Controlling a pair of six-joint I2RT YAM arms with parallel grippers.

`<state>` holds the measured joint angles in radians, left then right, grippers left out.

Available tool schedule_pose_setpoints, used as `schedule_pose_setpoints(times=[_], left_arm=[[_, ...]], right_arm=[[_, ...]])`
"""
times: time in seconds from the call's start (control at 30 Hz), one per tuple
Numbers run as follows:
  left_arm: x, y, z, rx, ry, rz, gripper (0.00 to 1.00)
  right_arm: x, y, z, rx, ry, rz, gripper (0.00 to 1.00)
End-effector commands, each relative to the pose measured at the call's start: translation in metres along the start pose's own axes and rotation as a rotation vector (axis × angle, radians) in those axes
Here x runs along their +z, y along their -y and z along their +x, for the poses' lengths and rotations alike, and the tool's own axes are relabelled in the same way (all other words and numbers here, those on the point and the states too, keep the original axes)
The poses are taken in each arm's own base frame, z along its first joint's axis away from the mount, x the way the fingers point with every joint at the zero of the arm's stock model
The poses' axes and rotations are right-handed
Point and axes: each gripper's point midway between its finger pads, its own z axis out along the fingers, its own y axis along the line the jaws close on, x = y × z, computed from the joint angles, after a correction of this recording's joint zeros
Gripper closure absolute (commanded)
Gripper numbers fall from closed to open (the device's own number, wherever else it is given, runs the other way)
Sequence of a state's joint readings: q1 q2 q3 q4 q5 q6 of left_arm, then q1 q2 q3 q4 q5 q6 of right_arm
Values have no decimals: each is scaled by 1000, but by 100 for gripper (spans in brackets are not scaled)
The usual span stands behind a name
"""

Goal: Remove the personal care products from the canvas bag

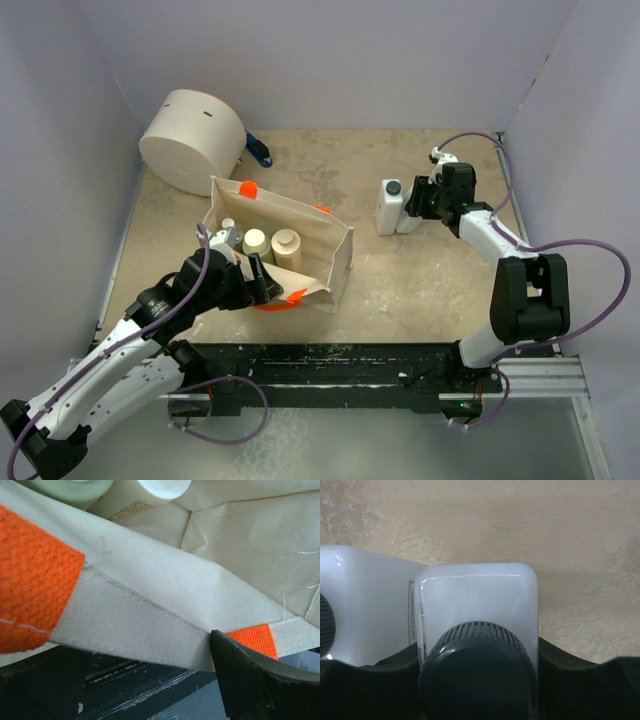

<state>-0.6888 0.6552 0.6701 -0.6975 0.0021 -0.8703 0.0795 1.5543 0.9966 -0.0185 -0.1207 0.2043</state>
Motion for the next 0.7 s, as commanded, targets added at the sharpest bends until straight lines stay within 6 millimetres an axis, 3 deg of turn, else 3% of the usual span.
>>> schedule_pose_setpoints(times=[0.0, 0.37, 0.67], left_arm=[[-9, 9, -12, 31, 41, 21, 1], [-23, 18, -24, 32, 73, 39, 1], [-42, 14, -33, 27, 122, 11, 1]], right_arm=[[-14, -13, -70, -53, 211, -36, 64], [-26, -21, -76, -14, 227, -64, 23], [-68, -22, -73, 42, 224, -39, 14]])
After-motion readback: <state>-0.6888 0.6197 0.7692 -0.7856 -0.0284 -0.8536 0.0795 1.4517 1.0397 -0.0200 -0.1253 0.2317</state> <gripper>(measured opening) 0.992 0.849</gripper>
